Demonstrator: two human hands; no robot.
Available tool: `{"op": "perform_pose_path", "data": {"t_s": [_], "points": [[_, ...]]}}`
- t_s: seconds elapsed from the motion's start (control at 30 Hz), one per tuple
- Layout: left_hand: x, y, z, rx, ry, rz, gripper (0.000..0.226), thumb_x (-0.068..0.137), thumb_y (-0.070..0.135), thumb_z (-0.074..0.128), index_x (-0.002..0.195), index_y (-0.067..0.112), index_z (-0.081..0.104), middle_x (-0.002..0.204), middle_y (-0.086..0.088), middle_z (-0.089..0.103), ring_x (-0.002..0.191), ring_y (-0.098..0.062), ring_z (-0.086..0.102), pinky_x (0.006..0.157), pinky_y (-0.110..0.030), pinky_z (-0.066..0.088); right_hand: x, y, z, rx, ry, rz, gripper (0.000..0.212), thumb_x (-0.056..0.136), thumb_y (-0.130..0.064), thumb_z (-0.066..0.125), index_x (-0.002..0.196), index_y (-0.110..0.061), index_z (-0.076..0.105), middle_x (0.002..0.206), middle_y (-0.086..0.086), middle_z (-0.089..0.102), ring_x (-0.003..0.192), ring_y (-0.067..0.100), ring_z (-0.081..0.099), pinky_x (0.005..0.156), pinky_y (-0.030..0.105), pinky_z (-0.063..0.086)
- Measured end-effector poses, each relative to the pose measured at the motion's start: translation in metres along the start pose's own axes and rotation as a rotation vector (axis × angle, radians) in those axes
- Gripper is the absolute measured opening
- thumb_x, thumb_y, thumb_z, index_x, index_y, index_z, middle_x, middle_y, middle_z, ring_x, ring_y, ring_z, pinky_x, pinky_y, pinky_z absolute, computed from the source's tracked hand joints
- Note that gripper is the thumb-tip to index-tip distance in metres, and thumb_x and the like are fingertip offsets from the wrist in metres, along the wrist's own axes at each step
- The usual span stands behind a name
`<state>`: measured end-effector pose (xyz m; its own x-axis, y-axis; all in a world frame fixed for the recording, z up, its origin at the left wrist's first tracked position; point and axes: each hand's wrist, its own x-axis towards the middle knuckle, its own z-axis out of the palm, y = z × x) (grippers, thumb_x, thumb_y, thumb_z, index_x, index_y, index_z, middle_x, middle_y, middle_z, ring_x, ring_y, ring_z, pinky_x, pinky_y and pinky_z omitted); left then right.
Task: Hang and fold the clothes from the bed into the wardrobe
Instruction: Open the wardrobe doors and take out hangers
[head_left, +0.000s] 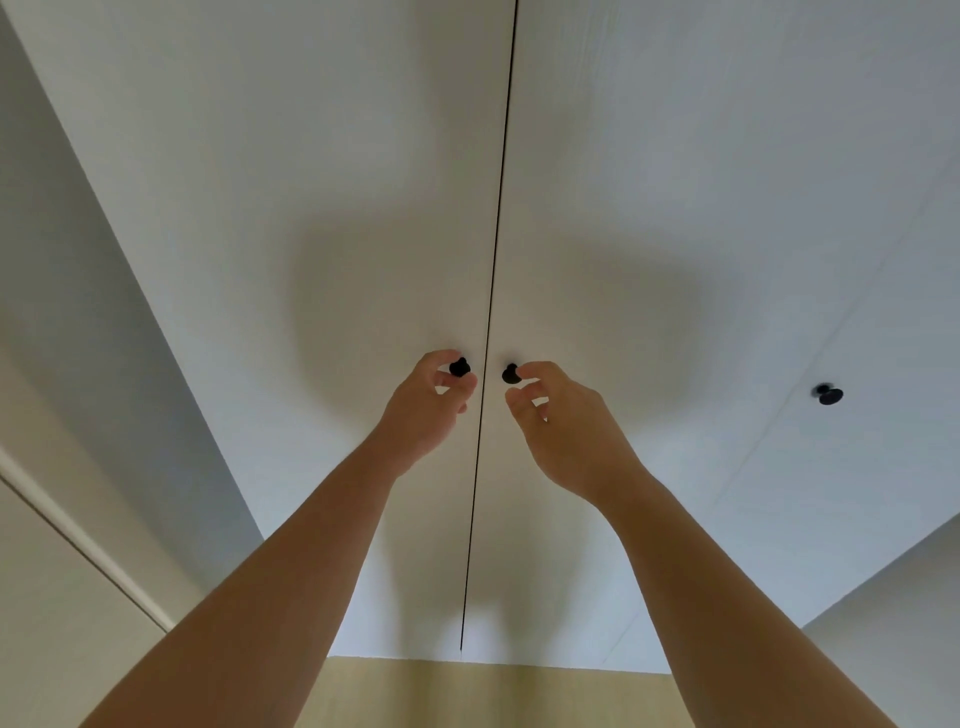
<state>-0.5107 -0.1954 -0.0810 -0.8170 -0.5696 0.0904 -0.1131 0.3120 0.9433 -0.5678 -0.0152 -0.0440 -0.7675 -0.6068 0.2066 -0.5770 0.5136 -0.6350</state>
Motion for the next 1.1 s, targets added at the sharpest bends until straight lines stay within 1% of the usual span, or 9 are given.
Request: {"op": "perform_pose_path", "data": {"t_s": [0.17,0.3,0.5,0.63,0.77,0.9,0.93,1.0,1.1], "points": [[0.007,-0.002,0.005,0.044,-0.011,-0.005,0.038,0.095,0.036,0.063,0.131,0.035,0.054,0.115,0.016,0.063,0.090,-0.012,0.072,0.089,-0.042,0.059,0.003,0.004,-0.002,-0.013,-0.003,-0.012,0.035,0.103,-0.049,0.044,0.135,-0.036,0.049,0.120,-0.015,0.065,0.101,0.009,0.063,0.088,0.035,0.055],[0.005,-0.004,0.005,0.024,0.003,-0.010,0.037,0.094,0.022,0.060,0.128,0.035,0.057,0.116,0.020,0.062,0.086,-0.009,0.073,0.087,-0.044,0.060,0.003,0.006,-0.002,-0.004,-0.031,-0.005,0.036,0.103,-0.050,0.044,0.136,-0.036,0.049,0.119,-0.016,0.065,0.099,0.007,0.062,0.087,0.032,0.054],[-0.011,-0.008,0.001,0.033,0.018,-0.028,0.048,0.089,0.003,0.054,0.123,0.037,0.058,0.116,0.015,0.064,0.079,-0.008,0.074,0.084,-0.045,0.059,0.004,0.007,-0.005,0.023,-0.075,-0.015,0.041,0.103,-0.050,0.045,0.139,-0.032,0.050,0.124,-0.015,0.063,0.100,0.005,0.062,0.087,0.027,0.050],[-0.032,-0.008,-0.005,0.037,0.034,-0.022,0.053,0.086,-0.002,0.051,0.111,0.043,0.060,0.111,0.015,0.066,0.078,-0.010,0.075,0.082,-0.038,0.058,0.008,0.000,-0.001,0.077,-0.090,-0.034,0.041,0.103,-0.047,0.048,0.139,-0.029,0.054,0.129,-0.012,0.064,0.100,0.003,0.060,0.087,0.021,0.044],[-0.057,-0.009,-0.016,0.021,0.018,-0.036,0.047,0.088,-0.002,0.053,0.111,0.039,0.062,0.108,0.013,0.067,0.082,-0.012,0.075,0.077,-0.029,0.056,0.010,-0.014,0.010,0.137,-0.177,-0.071,0.042,0.104,-0.041,0.050,0.142,-0.025,0.054,0.130,-0.012,0.065,0.110,0.006,0.063,0.090,0.012,0.041],[-0.082,-0.005,-0.031,0.008,-0.012,-0.053,0.048,0.086,-0.004,0.055,0.111,0.036,0.065,0.104,0.014,0.069,0.086,-0.014,0.074,0.067,-0.017,0.054,0.012,-0.027,0.020,0.115,-0.245,-0.092,0.029,0.105,-0.036,0.048,0.125,-0.021,0.063,0.102,-0.017,0.064,0.081,-0.003,0.059,0.071,0.008,0.043],[-0.088,-0.005,-0.034,0.002,-0.010,-0.057,0.049,0.085,-0.004,0.055,0.110,0.036,0.066,0.103,0.015,0.070,0.087,-0.015,0.074,0.067,-0.017,0.055,0.011,-0.029,0.022,0.113,-0.258,-0.095,0.028,0.105,-0.035,0.049,0.121,-0.018,0.064,0.099,-0.015,0.065,0.082,0.000,0.060,0.071,0.011,0.045],[-0.100,-0.005,-0.038,-0.016,0.008,-0.064,0.049,0.084,-0.004,0.057,0.108,0.037,0.067,0.103,0.015,0.070,0.089,-0.014,0.073,0.071,-0.019,0.057,0.007,-0.033,0.024,0.131,-0.284,-0.092,0.026,0.104,-0.033,0.051,0.115,-0.015,0.067,0.100,-0.005,0.071,0.087,0.010,0.065,0.082,0.027,0.056],[-0.120,-0.009,-0.041,-0.023,0.074,-0.066,0.048,0.082,-0.002,0.058,0.106,0.039,0.068,0.104,0.016,0.068,0.090,-0.016,0.071,0.075,-0.025,0.058,-0.002,-0.041,0.021,0.126,-0.361,-0.129,0.025,0.101,-0.033,0.057,0.109,-0.013,0.071,0.099,0.001,0.074,0.092,0.018,0.069,0.093,0.042,0.056]]}}
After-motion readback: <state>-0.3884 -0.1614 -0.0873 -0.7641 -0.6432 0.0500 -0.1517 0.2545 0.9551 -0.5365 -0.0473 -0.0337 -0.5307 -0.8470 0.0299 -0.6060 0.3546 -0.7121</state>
